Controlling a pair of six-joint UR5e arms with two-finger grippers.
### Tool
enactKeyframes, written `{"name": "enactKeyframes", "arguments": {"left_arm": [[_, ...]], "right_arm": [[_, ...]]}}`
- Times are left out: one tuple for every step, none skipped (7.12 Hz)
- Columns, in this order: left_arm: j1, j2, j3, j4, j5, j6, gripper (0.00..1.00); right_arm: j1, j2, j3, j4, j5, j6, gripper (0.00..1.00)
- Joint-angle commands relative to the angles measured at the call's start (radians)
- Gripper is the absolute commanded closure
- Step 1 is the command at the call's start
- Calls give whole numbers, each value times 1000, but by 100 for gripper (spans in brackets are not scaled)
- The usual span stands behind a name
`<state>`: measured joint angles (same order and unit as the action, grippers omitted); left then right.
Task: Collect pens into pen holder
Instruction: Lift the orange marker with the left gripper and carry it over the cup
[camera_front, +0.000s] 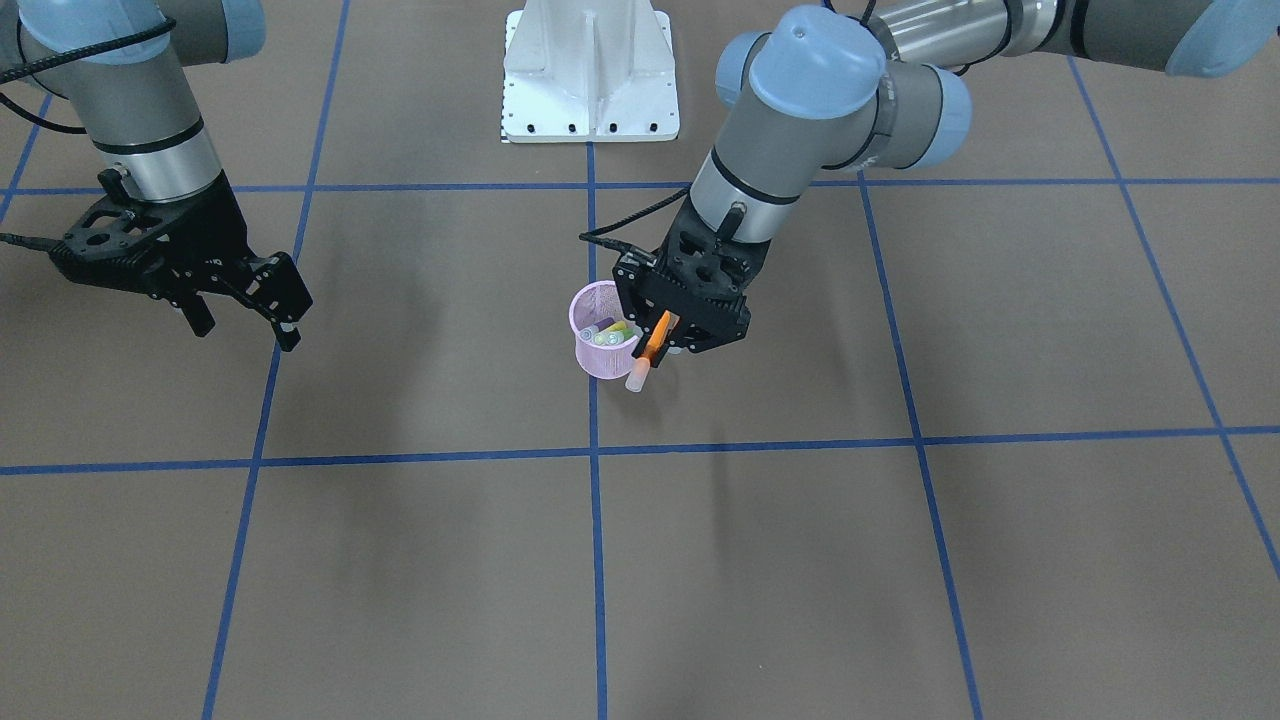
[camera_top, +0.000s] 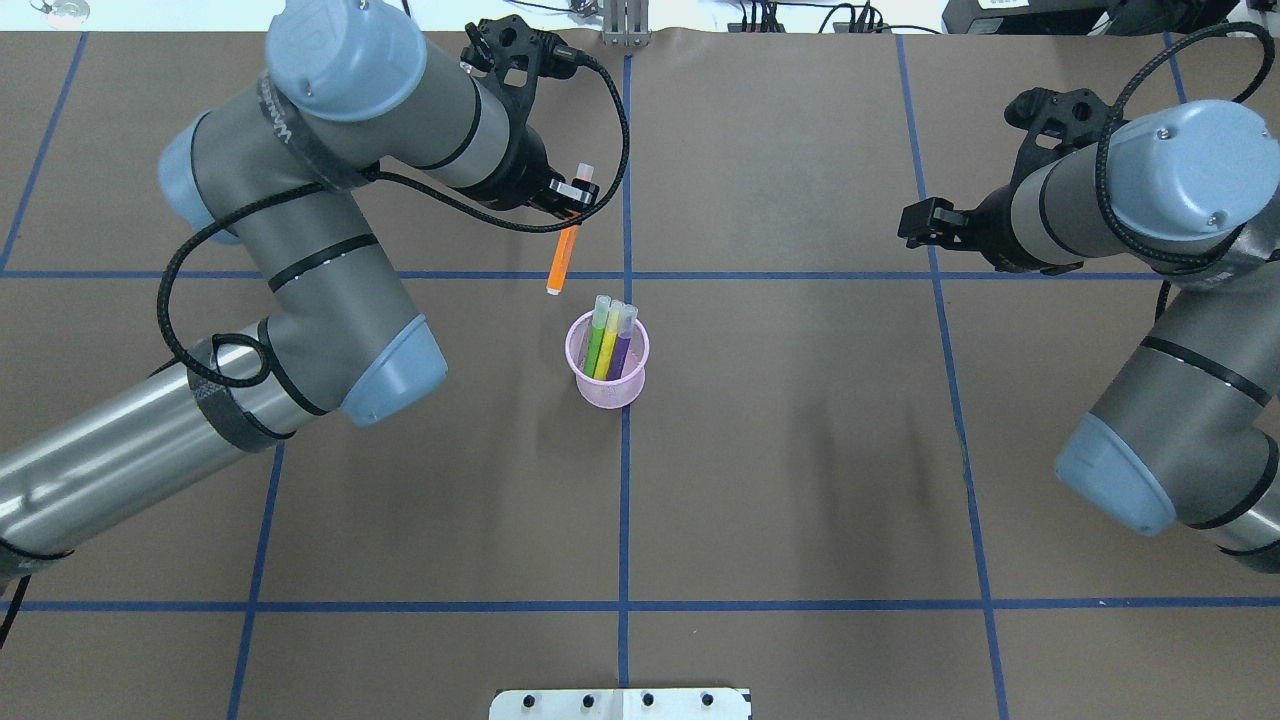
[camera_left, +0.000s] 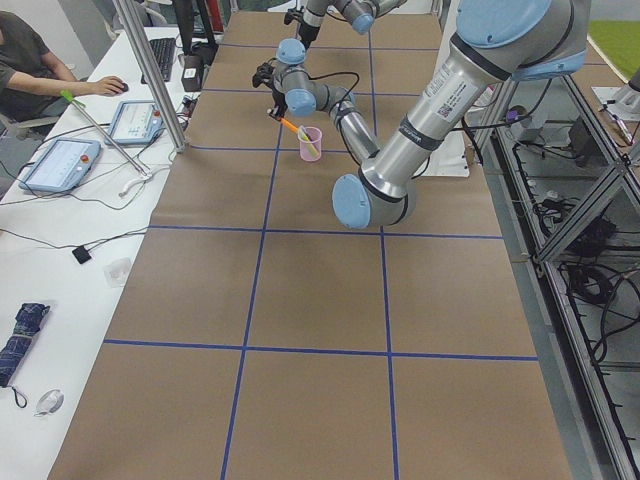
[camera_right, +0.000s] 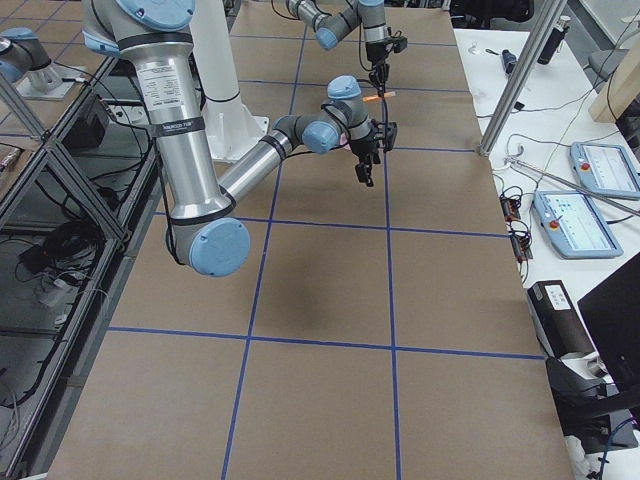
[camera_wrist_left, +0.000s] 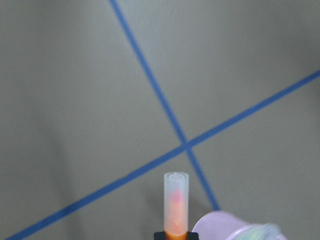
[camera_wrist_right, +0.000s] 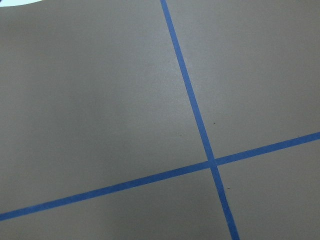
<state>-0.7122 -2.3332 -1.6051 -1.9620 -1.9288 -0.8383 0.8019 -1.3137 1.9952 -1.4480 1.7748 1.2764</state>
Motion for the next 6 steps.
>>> {"name": "enactKeyframes", "arguments": {"left_arm": [[80, 21, -6, -113, 129, -42, 100], [83, 22, -7, -115, 129, -42, 100], [86, 20, -10, -115, 129, -50, 100], [100, 20, -13, -113, 131, -51, 100], [111, 34, -12, -115, 129, -38, 100], [129, 41, -13, -117, 129, -38, 100]], "right_arm": [[2, 2, -1, 0, 0, 0, 0], [2, 2, -1, 0, 0, 0, 0], [2, 2, -3, 0, 0, 0, 0], [3, 2, -1, 0, 0, 0, 0], [2, 1, -4, 0, 0, 0, 0], [2, 2, -4, 0, 0, 1, 0]]}}
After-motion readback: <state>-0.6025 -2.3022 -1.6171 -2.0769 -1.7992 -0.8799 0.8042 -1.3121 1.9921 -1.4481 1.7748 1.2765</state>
